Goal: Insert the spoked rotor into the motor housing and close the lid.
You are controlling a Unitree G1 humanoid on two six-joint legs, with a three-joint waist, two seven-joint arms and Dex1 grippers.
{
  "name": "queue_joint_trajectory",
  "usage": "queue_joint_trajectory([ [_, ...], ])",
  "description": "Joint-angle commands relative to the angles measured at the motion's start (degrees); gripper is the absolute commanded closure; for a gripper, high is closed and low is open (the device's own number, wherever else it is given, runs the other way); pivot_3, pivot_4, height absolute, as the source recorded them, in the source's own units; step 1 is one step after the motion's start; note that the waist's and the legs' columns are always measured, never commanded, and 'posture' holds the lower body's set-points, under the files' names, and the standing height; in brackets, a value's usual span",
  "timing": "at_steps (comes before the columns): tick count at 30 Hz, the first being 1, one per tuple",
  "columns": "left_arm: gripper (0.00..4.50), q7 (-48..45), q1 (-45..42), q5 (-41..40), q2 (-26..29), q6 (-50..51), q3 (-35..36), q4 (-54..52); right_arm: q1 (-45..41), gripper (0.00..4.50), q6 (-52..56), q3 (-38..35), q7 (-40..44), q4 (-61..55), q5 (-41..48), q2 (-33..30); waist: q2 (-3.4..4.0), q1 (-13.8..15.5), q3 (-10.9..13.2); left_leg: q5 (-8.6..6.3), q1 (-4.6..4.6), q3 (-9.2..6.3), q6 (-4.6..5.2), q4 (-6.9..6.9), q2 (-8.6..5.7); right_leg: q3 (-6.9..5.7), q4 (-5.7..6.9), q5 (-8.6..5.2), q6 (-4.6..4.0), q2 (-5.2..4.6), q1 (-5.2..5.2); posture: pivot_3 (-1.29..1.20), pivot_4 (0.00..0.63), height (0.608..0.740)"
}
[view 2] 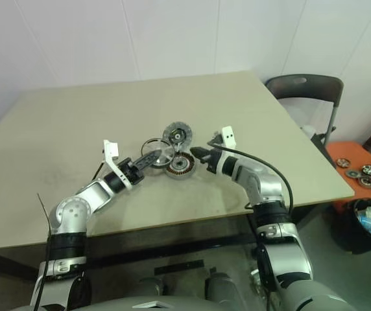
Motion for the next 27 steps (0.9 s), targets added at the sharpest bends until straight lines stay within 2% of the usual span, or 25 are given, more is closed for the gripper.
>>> queue_joint_trajectory([
  [1, 3.14, -2.3, -2.5, 1.0, 0.0, -1.2, -1.0, 3.0, -1.1, 4.5, 1.2, -1.1, 3.3, -2.8, 1.9, -2.2, 0.0, 0.0, 0.0, -0.01, 0.0, 0.0, 0.01, 0.0, 0.0, 0.0, 0.0, 0.0, 0.0, 0.0, 0.0, 0.0, 0.0, 0.74],
  [6, 3.14, -4.4, -2.9, 2.6, 0.0, -1.4, -2.3, 6.8, -0.3, 4.5, 3.5, -2.1, 5.5, -4.3, 2.8, -4.8, 0.0, 0.0, 0.0, -0.02, -0.02, 0.0, 0.03, -0.01, 0.0, 0.0, -0.03, 0.0, 0.01, 0.0, -0.01, 0.0, 0.0, 0.74],
  [15, 3.14, -6.0, -5.7, 3.7, -0.8, -2.7, -2.0, 12.5, 3.2, 4.5, 5.1, -1.5, 3.9, -8.8, 3.1, -3.6, -0.01, 0.1, 0.0, -0.02, -0.02, 0.0, 0.03, 0.01, 0.02, 0.0, -0.03, -0.01, 0.02, 0.0, -0.01, 0.0, 0.0, 0.74],
  [27, 3.14, -7.6, -12.3, 6.8, -1.2, -7.0, -1.4, 22.9, 3.7, 4.5, 5.6, -1.5, 2.9, -10.0, 2.7, -3.6, -0.02, 0.1, 0.0, -0.02, -0.02, 0.0, 0.03, 0.0, 0.0, 0.0, -0.03, 0.0, 0.02, 0.0, -0.01, 0.0, 0.0, 0.74],
])
